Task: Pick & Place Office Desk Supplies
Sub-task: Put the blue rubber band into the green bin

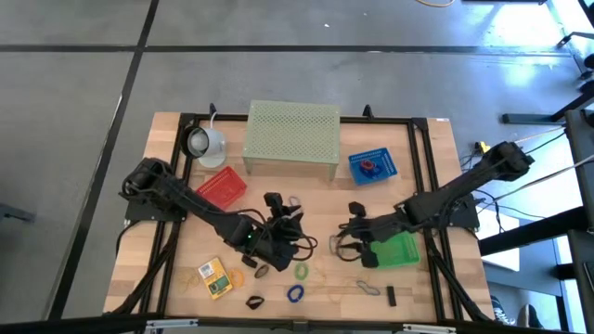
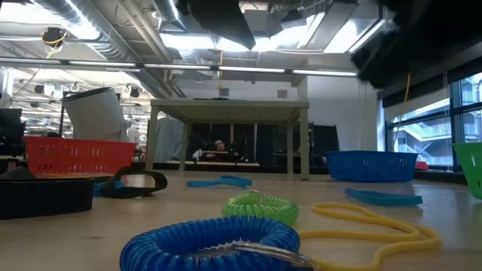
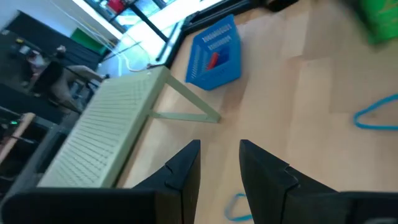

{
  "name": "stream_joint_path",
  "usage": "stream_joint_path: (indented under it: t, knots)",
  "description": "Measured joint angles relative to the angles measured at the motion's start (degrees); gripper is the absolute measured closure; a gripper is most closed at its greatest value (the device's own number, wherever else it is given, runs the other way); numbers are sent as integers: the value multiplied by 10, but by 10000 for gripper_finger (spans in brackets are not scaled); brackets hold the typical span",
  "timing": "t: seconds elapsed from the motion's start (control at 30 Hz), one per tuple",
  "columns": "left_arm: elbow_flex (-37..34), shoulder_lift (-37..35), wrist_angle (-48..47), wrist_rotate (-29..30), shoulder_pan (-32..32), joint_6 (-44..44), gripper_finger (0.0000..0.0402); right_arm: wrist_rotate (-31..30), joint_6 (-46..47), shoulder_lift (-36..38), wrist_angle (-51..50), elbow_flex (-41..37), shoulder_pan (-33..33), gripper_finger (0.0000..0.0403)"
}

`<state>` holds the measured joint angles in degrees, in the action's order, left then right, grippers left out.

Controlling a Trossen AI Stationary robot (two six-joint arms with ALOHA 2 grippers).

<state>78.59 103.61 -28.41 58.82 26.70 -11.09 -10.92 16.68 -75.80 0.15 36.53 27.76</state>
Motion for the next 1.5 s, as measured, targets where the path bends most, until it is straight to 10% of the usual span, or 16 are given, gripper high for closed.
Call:
stream_joint_path:
  t: [0.97,1.5]
  knots:
    - [0,0,-3,-2,29,-16,298,98,-188,-199,41,4,-102,252]
    - [0,0,-3,-20,33,-18,298,73,-191,-196,-175,130,-101,252]
